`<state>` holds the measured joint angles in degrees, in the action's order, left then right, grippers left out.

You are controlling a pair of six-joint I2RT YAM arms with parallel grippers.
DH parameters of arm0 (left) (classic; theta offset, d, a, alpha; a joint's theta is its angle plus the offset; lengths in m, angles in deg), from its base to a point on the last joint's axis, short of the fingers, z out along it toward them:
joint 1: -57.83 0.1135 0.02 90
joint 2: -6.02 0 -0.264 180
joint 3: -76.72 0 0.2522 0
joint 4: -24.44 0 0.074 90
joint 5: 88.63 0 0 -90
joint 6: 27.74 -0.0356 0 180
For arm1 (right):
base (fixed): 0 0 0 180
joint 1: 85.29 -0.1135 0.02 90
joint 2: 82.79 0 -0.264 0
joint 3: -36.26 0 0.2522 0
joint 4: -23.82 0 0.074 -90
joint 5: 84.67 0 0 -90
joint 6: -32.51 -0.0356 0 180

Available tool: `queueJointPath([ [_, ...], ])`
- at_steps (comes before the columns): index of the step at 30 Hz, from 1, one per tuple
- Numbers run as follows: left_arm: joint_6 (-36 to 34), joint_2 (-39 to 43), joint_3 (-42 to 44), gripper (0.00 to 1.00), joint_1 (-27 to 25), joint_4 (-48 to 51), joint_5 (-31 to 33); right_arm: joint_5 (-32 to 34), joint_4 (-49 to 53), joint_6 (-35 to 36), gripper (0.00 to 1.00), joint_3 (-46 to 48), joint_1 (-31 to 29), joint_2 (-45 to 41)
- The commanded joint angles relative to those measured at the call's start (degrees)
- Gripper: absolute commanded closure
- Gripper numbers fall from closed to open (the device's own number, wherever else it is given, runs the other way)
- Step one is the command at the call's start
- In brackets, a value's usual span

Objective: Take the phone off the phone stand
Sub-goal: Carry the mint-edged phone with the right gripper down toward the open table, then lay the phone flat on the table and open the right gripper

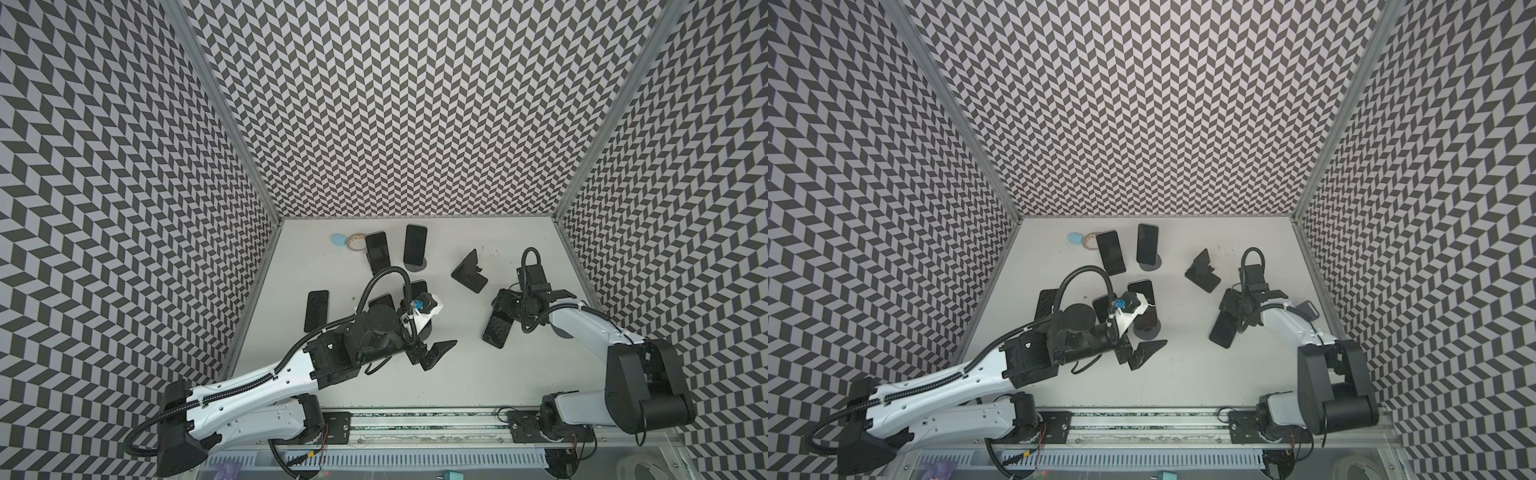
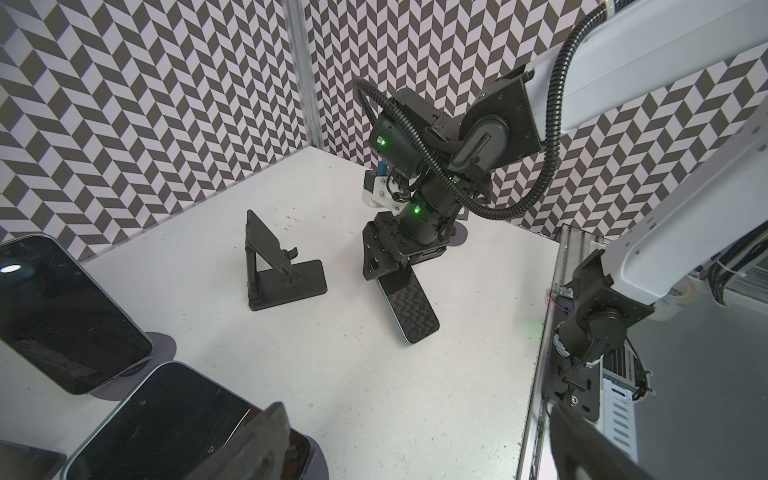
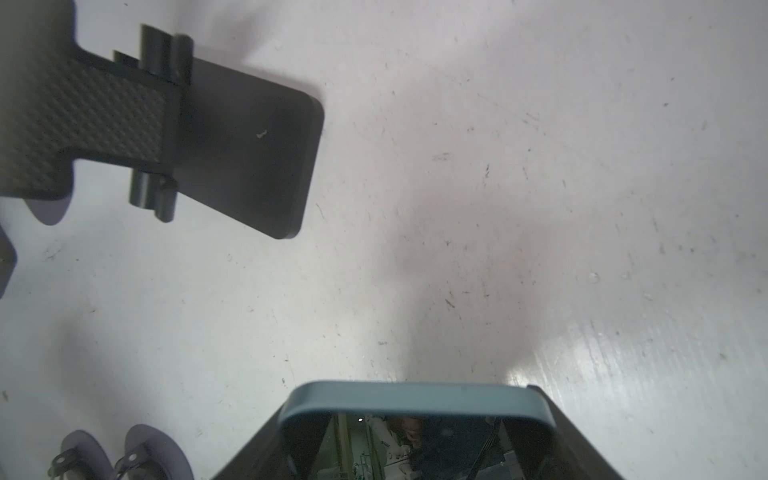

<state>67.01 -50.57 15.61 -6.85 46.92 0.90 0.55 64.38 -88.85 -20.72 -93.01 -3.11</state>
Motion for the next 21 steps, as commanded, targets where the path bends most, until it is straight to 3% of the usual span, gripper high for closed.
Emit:
queueJointPath([
  [1, -0.8, 0.2, -0.4, 0.03, 0.5, 0.9, 0.0, 2.2, -1.1, -1.3, 0.78, -2.3, -0.4, 0.8],
  [21, -1.5, 1.4, 0.3, 0.03, 2.3, 1.2, 0.3, 4.5, -1.1, -1.7, 0.73, -4.2, -1.0, 7.7],
])
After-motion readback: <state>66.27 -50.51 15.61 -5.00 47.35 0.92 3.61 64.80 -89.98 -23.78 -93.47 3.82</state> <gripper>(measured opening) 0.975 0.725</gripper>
